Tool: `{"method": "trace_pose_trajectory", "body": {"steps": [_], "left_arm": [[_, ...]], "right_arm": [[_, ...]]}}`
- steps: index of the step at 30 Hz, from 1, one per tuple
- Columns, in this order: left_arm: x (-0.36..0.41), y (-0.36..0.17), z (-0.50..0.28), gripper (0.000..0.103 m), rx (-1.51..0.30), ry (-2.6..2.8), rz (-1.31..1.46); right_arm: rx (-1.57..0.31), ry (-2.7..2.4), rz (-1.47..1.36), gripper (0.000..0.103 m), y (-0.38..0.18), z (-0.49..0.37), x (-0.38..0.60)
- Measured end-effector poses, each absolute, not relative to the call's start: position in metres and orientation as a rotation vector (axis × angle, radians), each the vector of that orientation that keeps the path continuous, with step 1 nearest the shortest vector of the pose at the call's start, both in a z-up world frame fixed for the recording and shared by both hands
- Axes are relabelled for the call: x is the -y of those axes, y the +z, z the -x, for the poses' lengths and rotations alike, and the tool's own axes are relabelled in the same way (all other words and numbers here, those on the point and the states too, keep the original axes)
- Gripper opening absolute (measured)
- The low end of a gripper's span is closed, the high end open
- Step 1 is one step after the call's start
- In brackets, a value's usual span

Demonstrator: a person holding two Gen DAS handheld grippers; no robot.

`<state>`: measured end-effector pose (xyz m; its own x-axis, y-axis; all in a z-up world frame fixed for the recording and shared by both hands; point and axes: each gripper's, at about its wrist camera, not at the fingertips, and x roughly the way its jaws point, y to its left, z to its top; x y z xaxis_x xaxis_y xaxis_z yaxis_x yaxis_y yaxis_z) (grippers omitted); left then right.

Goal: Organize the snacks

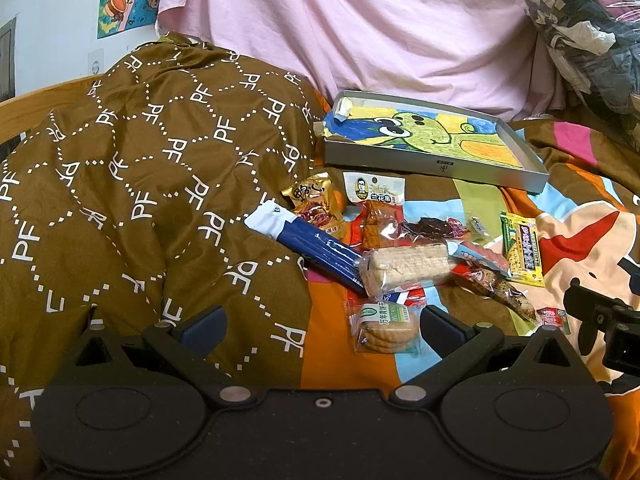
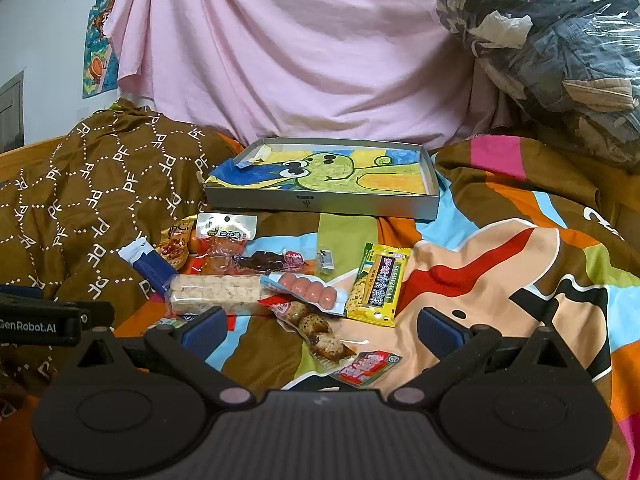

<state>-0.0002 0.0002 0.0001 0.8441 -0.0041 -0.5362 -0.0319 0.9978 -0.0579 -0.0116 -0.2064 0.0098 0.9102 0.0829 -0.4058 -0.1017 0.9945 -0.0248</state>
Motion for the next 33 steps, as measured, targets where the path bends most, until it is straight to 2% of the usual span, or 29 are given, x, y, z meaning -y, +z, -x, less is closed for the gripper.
{"method": "trace_pose_trajectory", "body": {"steps": [33], "left_arm": [[-0.0014, -0.0047, 0.0006, 0.102, -0.570, 0.011, 0.071]], "right_arm": [[-0.414, 0.091, 0.040, 0.103, 0.0104, 0.0109, 0.2073]]}}
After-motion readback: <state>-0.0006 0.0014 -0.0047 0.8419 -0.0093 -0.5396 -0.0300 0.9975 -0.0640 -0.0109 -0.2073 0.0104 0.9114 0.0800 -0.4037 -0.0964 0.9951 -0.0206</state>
